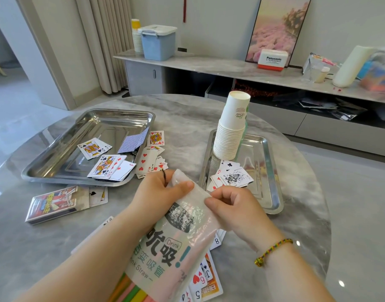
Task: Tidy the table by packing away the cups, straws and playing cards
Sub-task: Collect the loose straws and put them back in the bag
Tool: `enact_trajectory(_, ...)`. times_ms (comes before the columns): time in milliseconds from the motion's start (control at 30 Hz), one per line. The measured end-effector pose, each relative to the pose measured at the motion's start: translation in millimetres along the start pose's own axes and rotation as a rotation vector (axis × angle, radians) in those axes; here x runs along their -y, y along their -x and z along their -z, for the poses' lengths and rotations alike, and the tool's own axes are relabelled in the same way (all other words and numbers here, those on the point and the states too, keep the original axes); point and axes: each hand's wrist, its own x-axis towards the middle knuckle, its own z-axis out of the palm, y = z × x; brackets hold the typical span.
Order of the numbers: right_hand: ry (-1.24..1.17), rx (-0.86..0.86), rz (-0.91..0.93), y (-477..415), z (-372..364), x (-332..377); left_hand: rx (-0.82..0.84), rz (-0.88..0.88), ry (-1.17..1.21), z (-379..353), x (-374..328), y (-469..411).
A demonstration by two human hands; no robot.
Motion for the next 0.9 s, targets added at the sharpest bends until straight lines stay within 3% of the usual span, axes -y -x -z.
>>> enact_trajectory(167, 0.020, -0.060, 0.058, -1, -2, -1, -0.001, -0.009, 0.010, 1, -5, 1)
enact_trajectory(367, -0.023, 0.054, 0.006, 0, -2, 0, 0.055, -0.035, -0.103, -4, -1, 3)
enact_trajectory(600, 0.105, -0.028, 0.094, -2, -3, -3, 0.086, 0.008, -0.073, -10, 2, 4)
enact_trajectory(767, 0.075, 0.081, -0.018, -2, 3, -2, 0.053, 0.023, -0.059, -6, -1, 2)
enact_trajectory(900, 0.177, -0.037, 0.084, -2, -1, -2, 0.042, 0.007, -0.012, -2, -2, 1)
